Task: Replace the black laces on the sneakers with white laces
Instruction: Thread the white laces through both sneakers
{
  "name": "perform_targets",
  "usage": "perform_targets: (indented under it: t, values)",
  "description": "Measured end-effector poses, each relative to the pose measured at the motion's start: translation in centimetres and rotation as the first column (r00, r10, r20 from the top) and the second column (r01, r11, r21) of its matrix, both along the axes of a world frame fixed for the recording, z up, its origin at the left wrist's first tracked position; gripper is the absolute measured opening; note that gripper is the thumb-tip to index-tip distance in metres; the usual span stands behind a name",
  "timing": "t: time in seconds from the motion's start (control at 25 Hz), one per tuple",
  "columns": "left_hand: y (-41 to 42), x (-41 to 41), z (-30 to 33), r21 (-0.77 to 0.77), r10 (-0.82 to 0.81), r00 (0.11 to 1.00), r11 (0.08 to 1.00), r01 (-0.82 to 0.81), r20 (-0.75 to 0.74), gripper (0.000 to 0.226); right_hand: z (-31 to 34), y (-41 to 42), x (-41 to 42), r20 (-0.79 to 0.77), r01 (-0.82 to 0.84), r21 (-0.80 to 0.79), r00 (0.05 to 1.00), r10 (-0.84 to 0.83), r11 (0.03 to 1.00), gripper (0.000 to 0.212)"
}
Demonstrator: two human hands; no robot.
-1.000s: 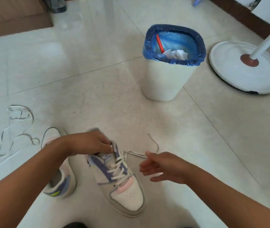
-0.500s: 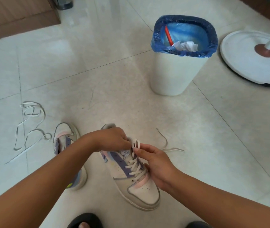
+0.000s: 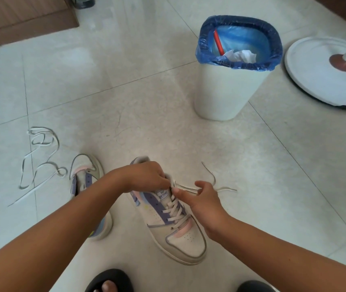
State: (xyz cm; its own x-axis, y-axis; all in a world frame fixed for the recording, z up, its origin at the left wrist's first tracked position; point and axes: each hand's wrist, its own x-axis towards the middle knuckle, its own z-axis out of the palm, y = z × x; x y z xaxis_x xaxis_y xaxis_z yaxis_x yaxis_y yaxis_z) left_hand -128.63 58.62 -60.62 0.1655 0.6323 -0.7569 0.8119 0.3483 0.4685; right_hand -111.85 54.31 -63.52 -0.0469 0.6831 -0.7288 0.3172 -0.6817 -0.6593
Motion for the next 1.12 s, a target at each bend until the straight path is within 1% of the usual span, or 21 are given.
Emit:
perform_targets:
  t: [0.04,0.08,0.12,0.16,0.24,0.28,0.32,0.4,0.44,0.56,0.68,0.84,1.0,1.08,1.12]
  values:
    - [0.0,0.0,0.0,-0.001,0.002,1.000,1.000,-0.002,-0.002,0.032,0.0,0.0,0.0,0.057,-0.051,0.065,0.997,0.047,0.997,0.048]
    - [0.1,0.0,0.0,0.000,0.000,1.000,1.000,0.000,-0.005,0.030,0.0,-0.1,0.0,0.028,-0.075,0.096,0.997,0.073,0.993,0.035]
    - [0.1,0.1,0.0,0.003,-0.003,1.000,1.000,0.003,-0.008,0.028,0.0,-0.1,-0.1,-0.053,-0.072,0.084,0.996,0.077,0.994,0.024]
    - [0.1,0.1,0.0,0.007,-0.005,1.000,1.000,0.006,-0.013,0.027,0.1,0.0,-0.2,-0.147,-0.049,0.039,0.988,0.054,0.998,0.018]
    - [0.1,0.2,-0.1,0.006,-0.001,1.000,1.000,0.001,-0.011,0.029,0.3,0.1,-0.4,-0.272,-0.001,-0.054,0.962,-0.014,0.999,0.012]
    - [0.1,0.3,-0.1,-0.002,0.012,1.000,1.000,-0.012,0.002,0.033,0.3,0.1,-0.5,-0.286,0.016,-0.075,0.957,-0.037,0.997,0.012]
    - [0.1,0.3,-0.1,-0.008,0.028,0.999,1.000,-0.028,0.015,0.037,0.3,0.1,-0.5,-0.269,0.030,-0.087,0.962,-0.053,0.996,0.018]
    - [0.1,0.3,-0.3,0.004,0.049,0.999,0.999,-0.049,0.004,0.043,0.0,-0.4,-0.5,-0.151,0.045,-0.077,0.987,-0.056,0.996,0.037]
    - [0.2,0.2,-0.4,0.019,0.056,0.998,0.998,-0.055,-0.013,0.042,-0.1,-0.7,-0.5,-0.103,0.036,-0.057,0.994,-0.041,0.998,0.039]
    - [0.2,0.4,-0.4,0.025,0.058,0.998,0.998,-0.058,-0.014,0.038,-0.3,-1.2,-0.6,-0.085,0.035,0.025,0.996,-0.033,0.999,0.028]
    - [0.0,0.7,-0.3,0.018,0.051,0.999,0.999,-0.051,-0.011,0.036,-0.4,-0.9,-0.8,-0.096,0.080,0.057,0.993,-0.074,0.995,0.020]
    - [0.2,0.8,-0.2,0.026,0.045,0.998,0.999,-0.044,-0.032,0.030,-0.4,-0.9,-1.0,-0.170,0.150,0.052,0.975,-0.139,0.987,0.009]
    - [0.0,0.8,-0.6,0.008,0.040,0.999,0.999,-0.040,0.000,0.033,-0.5,-0.6,-0.8,-0.239,0.115,0.012,0.965,-0.109,0.993,0.017]
    - [-0.1,0.7,-0.7,-0.001,0.061,0.998,0.998,-0.061,0.006,0.030,-0.5,-0.5,-0.5,-0.261,0.104,0.020,0.961,-0.095,0.994,0.017]
    - [-0.1,0.6,-0.8,-0.003,0.074,0.997,0.997,-0.074,0.006,0.029,-0.5,-0.5,-0.4,-0.286,0.129,0.022,0.951,-0.118,0.991,0.015]
